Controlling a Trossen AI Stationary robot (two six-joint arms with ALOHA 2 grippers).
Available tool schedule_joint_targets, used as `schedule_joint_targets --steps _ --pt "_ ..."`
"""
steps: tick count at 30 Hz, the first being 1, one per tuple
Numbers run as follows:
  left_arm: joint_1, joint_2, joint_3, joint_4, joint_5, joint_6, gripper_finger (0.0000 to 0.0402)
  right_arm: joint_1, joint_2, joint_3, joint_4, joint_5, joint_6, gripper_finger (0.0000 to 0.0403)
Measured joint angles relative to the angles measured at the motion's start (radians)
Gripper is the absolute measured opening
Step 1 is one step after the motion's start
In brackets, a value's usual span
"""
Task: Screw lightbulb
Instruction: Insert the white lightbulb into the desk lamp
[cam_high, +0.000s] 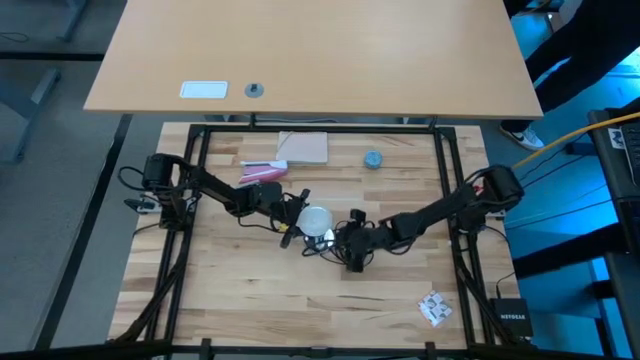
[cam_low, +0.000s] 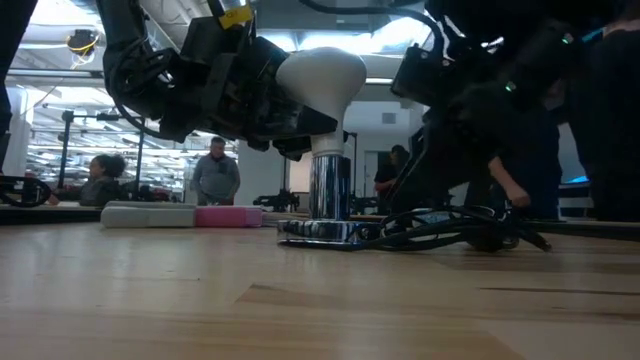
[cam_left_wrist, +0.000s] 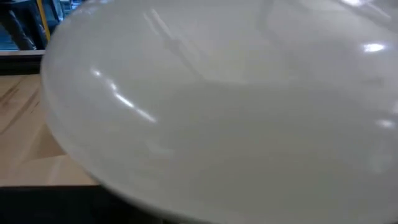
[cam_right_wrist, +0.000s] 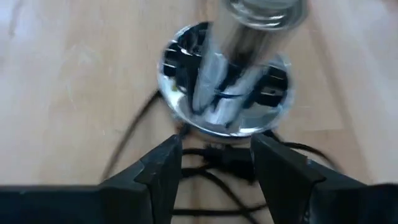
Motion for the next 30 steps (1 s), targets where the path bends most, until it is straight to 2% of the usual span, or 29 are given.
schedule_joint_targets --steps 3,6,13,23,30 --pt "0.0 0.0 0.0 0.001 0.0 0.0 0.0163 0.026 0.032 0.0 0.012 0.033 0.056 0.0198" --pt "0.0 0.0 0.0 0.006 -0.001 0.0 0.0163 0.043 0.05 0.0 0.014 0.111 0.092 0.0198" --pt "0.0 0.001 0.0 0.011 -0.008 -0.013 0.0164 0.033 0.083 0.002 0.01 0.244 0.108 0.0198" --pt "0.0 0.001 0.0 0.016 -0.021 -0.022 0.0164 -0.057 0.098 0.002 -0.007 0.296 0.055 0.0198" --pt "0.001 0.001 0.0 0.017 -0.021 -0.023 0.0164 -0.113 0.099 0.0 0.02 0.292 -0.004 0.0198"
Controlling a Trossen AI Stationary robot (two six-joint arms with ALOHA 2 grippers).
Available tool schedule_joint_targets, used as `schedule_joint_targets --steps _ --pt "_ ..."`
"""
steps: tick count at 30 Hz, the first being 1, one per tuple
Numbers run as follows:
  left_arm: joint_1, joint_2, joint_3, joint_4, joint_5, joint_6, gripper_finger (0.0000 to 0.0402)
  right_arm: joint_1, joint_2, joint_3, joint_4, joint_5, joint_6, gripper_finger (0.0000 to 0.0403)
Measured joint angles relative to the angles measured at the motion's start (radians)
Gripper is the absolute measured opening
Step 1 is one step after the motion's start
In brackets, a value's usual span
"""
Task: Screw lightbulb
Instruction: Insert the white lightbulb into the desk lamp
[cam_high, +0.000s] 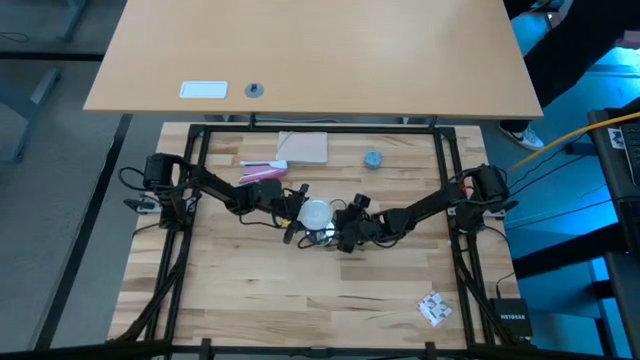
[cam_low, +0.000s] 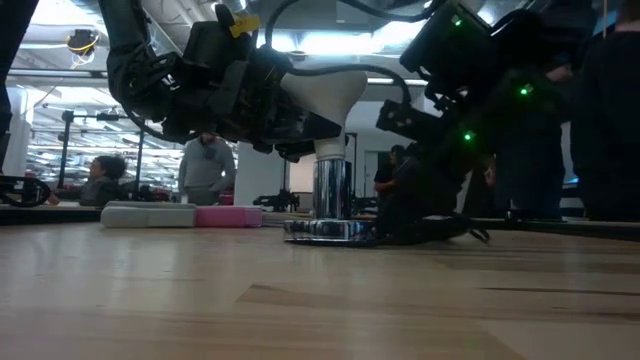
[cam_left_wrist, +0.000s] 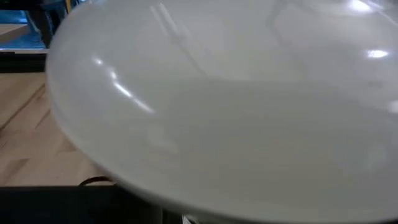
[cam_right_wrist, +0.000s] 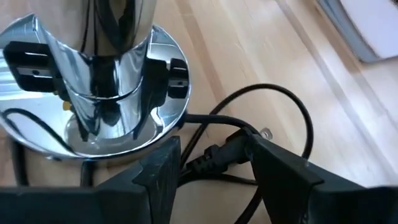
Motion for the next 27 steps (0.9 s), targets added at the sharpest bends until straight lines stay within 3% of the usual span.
schedule_joint_targets --steps 6,13,20,27 --pt "-0.002 0.0 0.0 -0.001 0.011 -0.004 0.0164 0.012 -0.028 -0.002 0.017 0.001 -0.073 0.0198" --pt "-0.004 0.0 0.0 -0.002 0.031 -0.008 0.0164 0.06 -0.128 -0.002 -0.049 0.091 -0.099 0.0198" --pt "-0.004 0.0 0.0 -0.001 0.023 -0.008 0.0164 0.095 -0.219 -0.001 -0.104 0.115 -0.099 0.0198" --pt "-0.003 0.0 0.0 -0.001 0.016 -0.007 0.0164 0.101 -0.227 0.0 -0.105 0.048 -0.095 0.0198"
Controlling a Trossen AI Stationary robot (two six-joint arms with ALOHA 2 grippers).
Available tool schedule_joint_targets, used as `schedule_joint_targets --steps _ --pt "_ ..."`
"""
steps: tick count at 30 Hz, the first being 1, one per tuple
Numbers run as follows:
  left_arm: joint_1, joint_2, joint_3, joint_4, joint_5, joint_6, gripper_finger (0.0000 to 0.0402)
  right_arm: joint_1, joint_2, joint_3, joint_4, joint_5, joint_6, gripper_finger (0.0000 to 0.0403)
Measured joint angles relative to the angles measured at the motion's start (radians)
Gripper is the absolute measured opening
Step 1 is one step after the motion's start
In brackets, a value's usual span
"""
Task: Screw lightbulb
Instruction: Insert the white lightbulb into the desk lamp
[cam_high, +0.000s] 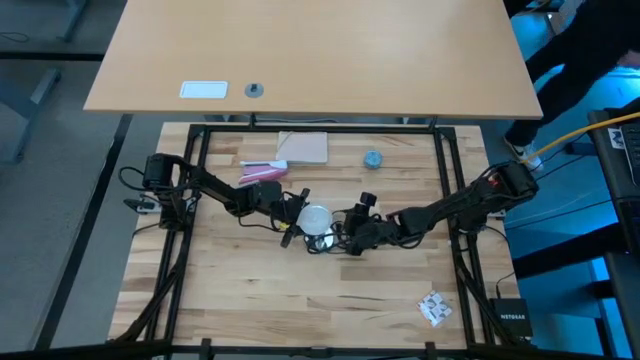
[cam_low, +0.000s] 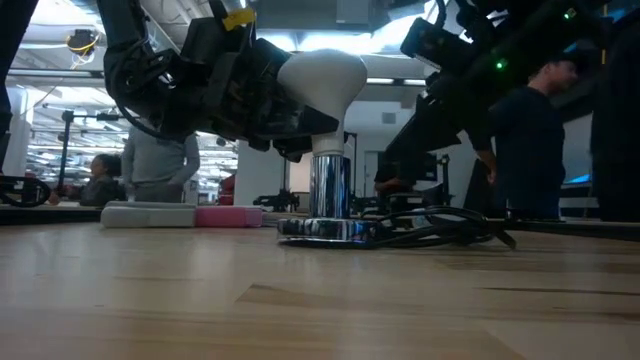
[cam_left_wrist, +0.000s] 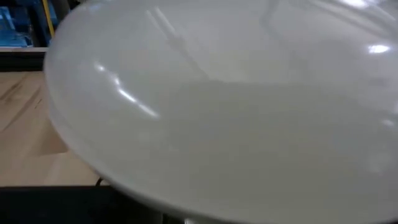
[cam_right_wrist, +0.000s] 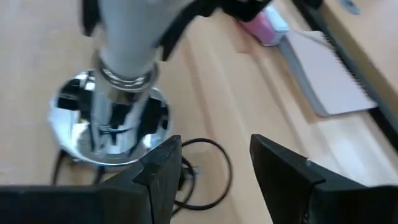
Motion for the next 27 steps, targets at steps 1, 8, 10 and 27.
schedule_joint_targets --steps 1,8,10,27 --pt "0.0 0.0 0.0 0.0 0.0 0.0 0.0164 0.0 0.0 0.0 0.004 -0.016 0.0 0.0198" --pt "0.0 0.0 0.0 0.0 -0.004 0.002 0.0164 0.024 0.002 0.0 0.075 -0.066 0.001 0.0198" --pt "0.0 0.0 0.0 0.0 -0.004 0.002 0.0164 0.043 0.003 0.0 0.079 -0.067 0.002 0.0198" --pt "-0.001 0.0 0.0 0.001 -0.008 -0.007 0.0164 0.185 0.175 0.001 0.274 0.046 0.255 0.0198"
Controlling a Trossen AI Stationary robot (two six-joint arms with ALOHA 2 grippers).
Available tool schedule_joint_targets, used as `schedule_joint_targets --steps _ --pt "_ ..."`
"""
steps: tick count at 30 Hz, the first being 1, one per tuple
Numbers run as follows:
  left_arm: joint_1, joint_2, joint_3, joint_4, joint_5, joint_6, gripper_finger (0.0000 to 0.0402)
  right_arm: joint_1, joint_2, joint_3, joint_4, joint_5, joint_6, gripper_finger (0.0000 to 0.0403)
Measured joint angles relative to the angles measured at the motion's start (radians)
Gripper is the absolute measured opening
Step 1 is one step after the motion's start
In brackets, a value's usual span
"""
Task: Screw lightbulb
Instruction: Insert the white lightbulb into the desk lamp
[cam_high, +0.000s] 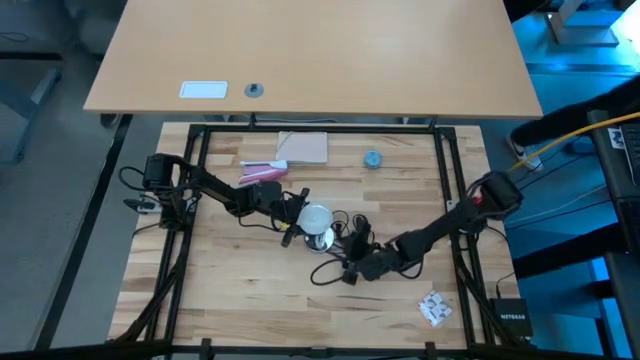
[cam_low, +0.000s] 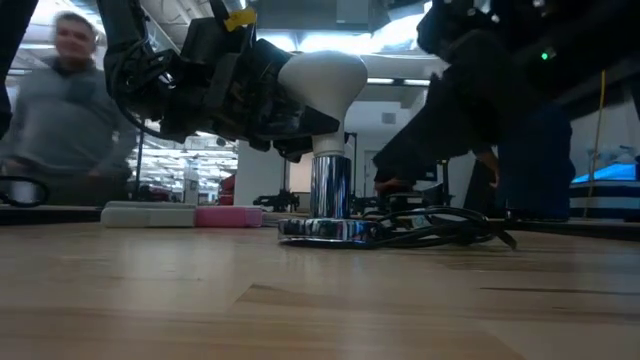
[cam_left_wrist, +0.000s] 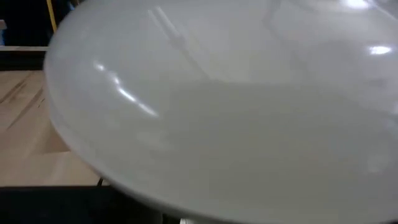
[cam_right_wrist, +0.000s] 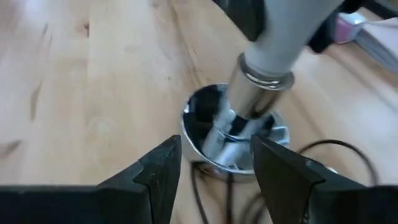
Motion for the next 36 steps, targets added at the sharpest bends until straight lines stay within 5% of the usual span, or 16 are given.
schedule_joint_targets --steps 7,22,36 --pt "-0.01 0.0 0.0 0.0 -0.003 0.003 0.0164 -0.003 0.072 0.0 0.083 0.011 0.011 0.0198" --pt "-0.021 0.0 0.0 0.0 -0.003 0.005 0.0164 -0.011 0.073 0.0 -0.072 0.188 0.039 0.0198" --pt "-0.036 0.0 0.0 -0.001 0.003 0.009 0.0164 -0.135 0.072 0.001 -0.203 0.138 0.036 0.0198"
